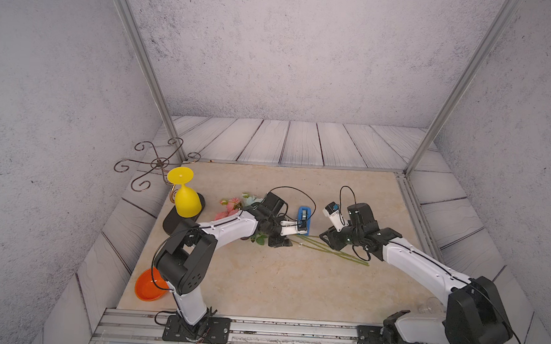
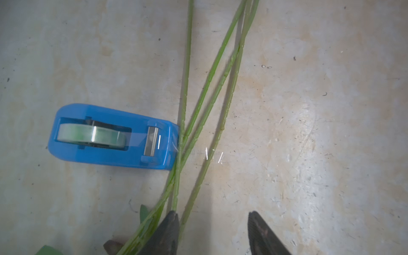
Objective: Wrap bouquets with tape
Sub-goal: Stick the tape to the bouquet, then gather the flowers at the center of the board.
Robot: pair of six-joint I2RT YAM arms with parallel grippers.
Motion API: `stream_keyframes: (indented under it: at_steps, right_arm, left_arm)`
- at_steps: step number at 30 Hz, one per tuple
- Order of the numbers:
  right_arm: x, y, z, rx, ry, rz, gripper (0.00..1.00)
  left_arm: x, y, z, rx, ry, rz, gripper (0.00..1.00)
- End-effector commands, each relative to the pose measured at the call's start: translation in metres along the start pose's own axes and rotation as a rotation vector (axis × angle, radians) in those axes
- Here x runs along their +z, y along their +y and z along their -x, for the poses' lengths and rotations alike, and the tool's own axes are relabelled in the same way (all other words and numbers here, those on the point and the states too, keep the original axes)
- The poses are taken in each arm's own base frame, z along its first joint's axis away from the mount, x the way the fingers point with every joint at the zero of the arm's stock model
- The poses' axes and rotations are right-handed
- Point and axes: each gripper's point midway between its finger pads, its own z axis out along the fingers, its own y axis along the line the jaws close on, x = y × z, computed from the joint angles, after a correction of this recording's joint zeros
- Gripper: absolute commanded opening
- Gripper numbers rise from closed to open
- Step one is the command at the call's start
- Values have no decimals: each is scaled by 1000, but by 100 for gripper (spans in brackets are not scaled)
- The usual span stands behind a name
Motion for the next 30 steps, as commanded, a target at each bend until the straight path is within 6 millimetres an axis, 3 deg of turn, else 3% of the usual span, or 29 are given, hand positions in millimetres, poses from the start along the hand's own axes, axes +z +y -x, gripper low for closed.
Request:
stream_keyframes:
  at_steps: [1,7,11,14,24,30]
  right_arm:
    - [7,3,-9,-111,25,24,52]
    - [4,5,-6,-123,23,35,52]
    - [2,8,-9,-108,27,50,52]
    - [0,10,-11,-102,25,52,52]
    - [-3,10,-16,-101,54,52,52]
    - [-1,12,-21,-87,65,65,52]
  left_arm:
    - [10,-3,6,104,-44,-26,52]
    - [16,-15,-14,124,47,-112,49]
    - [20,5,-10,139,12,26,50]
    - [25,15,-23,165,78,63,50]
    - [36,18,-29,185,129,3,50]
    - [41,33,-31,206,153,59,50]
